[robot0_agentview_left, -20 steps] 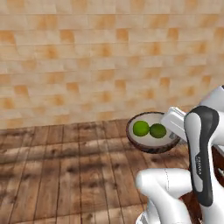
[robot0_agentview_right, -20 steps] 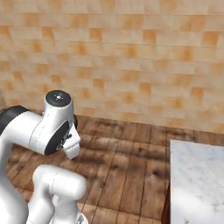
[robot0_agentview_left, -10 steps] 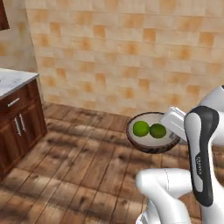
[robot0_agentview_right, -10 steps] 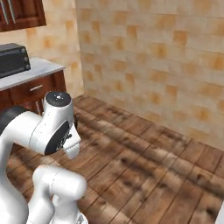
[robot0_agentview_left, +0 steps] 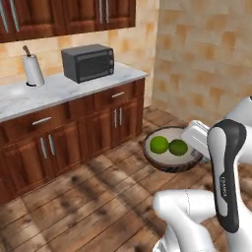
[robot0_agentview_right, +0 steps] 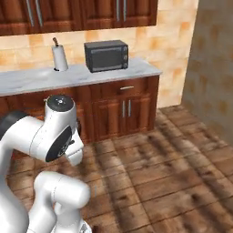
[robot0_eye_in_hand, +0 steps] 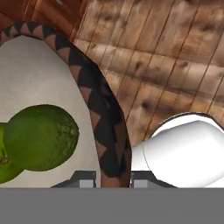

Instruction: Place the bowl with the limes on the top shelf of the fridge. Place the bowl with the steak and chicken drumstick on the second highest shelf of the fridge.

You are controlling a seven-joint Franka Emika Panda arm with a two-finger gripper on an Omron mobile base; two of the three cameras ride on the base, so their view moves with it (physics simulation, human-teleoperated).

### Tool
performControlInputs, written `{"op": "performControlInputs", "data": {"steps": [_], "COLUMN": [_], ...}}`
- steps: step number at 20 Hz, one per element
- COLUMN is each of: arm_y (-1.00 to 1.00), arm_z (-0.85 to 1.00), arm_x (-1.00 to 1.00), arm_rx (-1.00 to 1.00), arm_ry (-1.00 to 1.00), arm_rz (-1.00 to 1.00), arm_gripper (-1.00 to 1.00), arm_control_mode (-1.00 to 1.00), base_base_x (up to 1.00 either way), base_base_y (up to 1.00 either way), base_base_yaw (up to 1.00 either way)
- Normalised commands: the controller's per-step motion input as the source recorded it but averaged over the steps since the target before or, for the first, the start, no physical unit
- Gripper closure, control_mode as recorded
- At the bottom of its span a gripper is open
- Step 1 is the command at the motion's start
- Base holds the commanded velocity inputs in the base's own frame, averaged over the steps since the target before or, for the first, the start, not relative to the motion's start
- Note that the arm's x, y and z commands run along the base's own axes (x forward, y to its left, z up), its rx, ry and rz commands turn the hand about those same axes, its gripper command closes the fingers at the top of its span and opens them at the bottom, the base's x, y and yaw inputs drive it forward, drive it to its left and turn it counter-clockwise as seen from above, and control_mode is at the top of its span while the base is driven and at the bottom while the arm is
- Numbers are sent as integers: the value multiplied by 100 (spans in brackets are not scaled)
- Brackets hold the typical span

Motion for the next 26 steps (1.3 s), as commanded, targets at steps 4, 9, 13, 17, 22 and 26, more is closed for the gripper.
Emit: {"op": "performControlInputs", "data": {"steps": [4,9,13,17,22,26], "arm_y": [0,0,0,0,0,0], "arm_z": [0,0,0,0,0,0], "arm_x": [0,0,0,0,0,0], "arm_rx": [0,0,0,0,0,0], "arm_ry": [0,0,0,0,0,0], "arm_rz": [0,0,0,0,0,0], "arm_gripper": [100,100,100,100,100,100], "arm_control_mode": [100,100,100,100,100,100], "base_base_x": [6,18,27,44,57,62], "base_base_y": [0,0,0,0,0,0], "base_base_yaw": [98,96,92,86,81,78]}}
